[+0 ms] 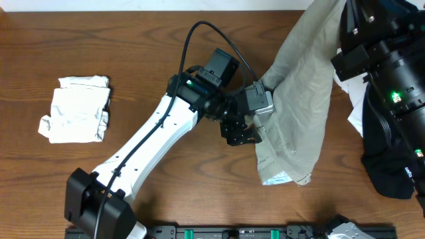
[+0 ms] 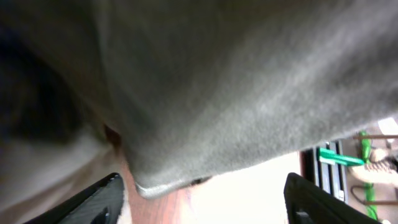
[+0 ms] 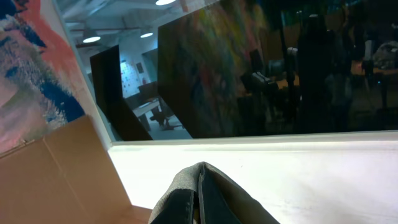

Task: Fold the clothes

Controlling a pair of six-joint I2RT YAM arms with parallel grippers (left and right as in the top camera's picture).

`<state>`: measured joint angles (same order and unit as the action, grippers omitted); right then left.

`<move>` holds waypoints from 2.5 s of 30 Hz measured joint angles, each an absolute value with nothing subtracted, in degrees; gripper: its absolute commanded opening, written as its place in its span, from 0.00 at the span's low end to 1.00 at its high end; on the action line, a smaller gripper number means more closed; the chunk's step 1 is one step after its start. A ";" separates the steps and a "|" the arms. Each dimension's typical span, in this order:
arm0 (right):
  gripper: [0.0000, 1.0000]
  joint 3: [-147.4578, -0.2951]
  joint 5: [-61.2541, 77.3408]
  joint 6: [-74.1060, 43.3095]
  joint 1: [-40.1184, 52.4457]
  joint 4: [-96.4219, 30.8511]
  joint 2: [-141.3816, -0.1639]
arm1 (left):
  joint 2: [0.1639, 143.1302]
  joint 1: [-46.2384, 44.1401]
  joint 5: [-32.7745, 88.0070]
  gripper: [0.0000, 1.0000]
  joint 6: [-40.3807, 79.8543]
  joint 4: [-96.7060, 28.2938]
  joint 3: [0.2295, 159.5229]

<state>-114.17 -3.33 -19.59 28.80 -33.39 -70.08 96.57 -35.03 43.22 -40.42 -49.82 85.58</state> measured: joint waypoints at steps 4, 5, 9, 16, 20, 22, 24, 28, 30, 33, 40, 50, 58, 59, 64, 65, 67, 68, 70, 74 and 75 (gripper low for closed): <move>0.01 -114.17 -3.33 -19.59 28.80 -33.39 -70.08 | 96.57 -35.18 43.79 0.84 -40.34 -49.12 85.58; 0.01 -114.17 -3.36 -19.62 28.80 -33.39 -70.08 | 96.57 -35.35 44.25 0.83 -40.32 -49.12 85.58; 0.01 -114.17 -3.36 -19.81 28.80 -33.39 -70.08 | 96.57 -37.06 45.60 0.79 -40.29 -49.15 85.58; 0.01 -114.17 -3.33 -19.97 28.80 -33.39 -70.08 | 96.57 -39.88 46.68 0.35 -39.88 -49.23 85.58; 0.01 -114.17 -3.36 -19.97 28.80 -33.47 -70.08 | 96.57 -39.97 46.81 0.12 -39.92 -49.34 85.58; 0.01 -114.17 -3.33 -19.97 28.80 -33.61 -70.08 | 96.57 -39.97 46.81 0.06 -39.97 -49.56 85.58; 0.01 -114.17 -3.33 -19.97 28.80 -33.78 -70.08 | 96.57 -39.97 46.81 0.07 -39.90 -49.84 85.58; 0.01 -114.17 -3.36 -19.97 28.80 -34.65 -70.08 | 96.53 -39.97 46.74 0.06 -39.09 -51.27 85.58; 0.01 -114.17 -3.36 -19.94 28.80 -35.07 -70.08 | 96.16 -39.97 46.30 0.06 -38.68 -52.12 85.58; 0.01 -114.17 -3.40 -19.57 28.80 -36.38 -70.06 | 94.15 -39.97 43.75 0.06 -36.36 -53.17 85.58; 0.01 -114.19 -8.21 -16.49 28.80 -44.47 -69.38 | 82.13 -39.97 33.12 0.06 -29.23 -56.60 85.54; 0.01 -114.19 -18.06 -13.80 28.80 -52.99 -62.81 | 58.85 -39.97 13.96 0.06 -17.34 -62.89 89.45; 0.01 -116.46 -23.00 -14.57 28.80 -62.70 -55.29 | 46.09 -39.94 3.75 0.06 -12.10 -65.89 101.19; 0.01 -117.03 -23.16 -14.87 28.80 -63.46 -54.74 | 45.52 -39.94 3.16 0.06 -11.81 -65.87 102.28; 0.01 -119.61 -24.25 -16.10 28.80 -65.87 -53.47 | 46.00 -39.94 -1.08 0.06 -11.29 -64.23 104.22; 0.01 -119.70 -24.53 -16.14 28.80 -65.87 -53.49 | 46.57 -39.97 -1.93 0.06 -11.25 -63.88 104.22; 0.01 -119.87 -25.43 -16.23 28.80 -65.95 -54.15 | 48.53 -39.97 -3.79 0.06 -11.18 -63.11 104.22; 0.01 -120.05 -25.91 -16.29 28.80 -65.95 -54.87 | 50.02 -39.97 -4.97 0.06 -11.18 -62.78 104.22; 0.01 -120.33 -26.83 -16.27 28.80 -65.80 -57.32 | 53.47 -39.97 -7.75 0.06 -11.38 -62.59 104.25; 0.01 -120.62 -29.10 -16.05 28.80 -65.10 -65.67 | 62.37 -39.62 -13.91 0.06 -12.05 -61.71 104.22; 0.01 -120.57 -29.61 -15.97 28.80 -64.86 -67.79 | 64.82 -39.00 -15.20 0.06 -12.23 -61.25 104.22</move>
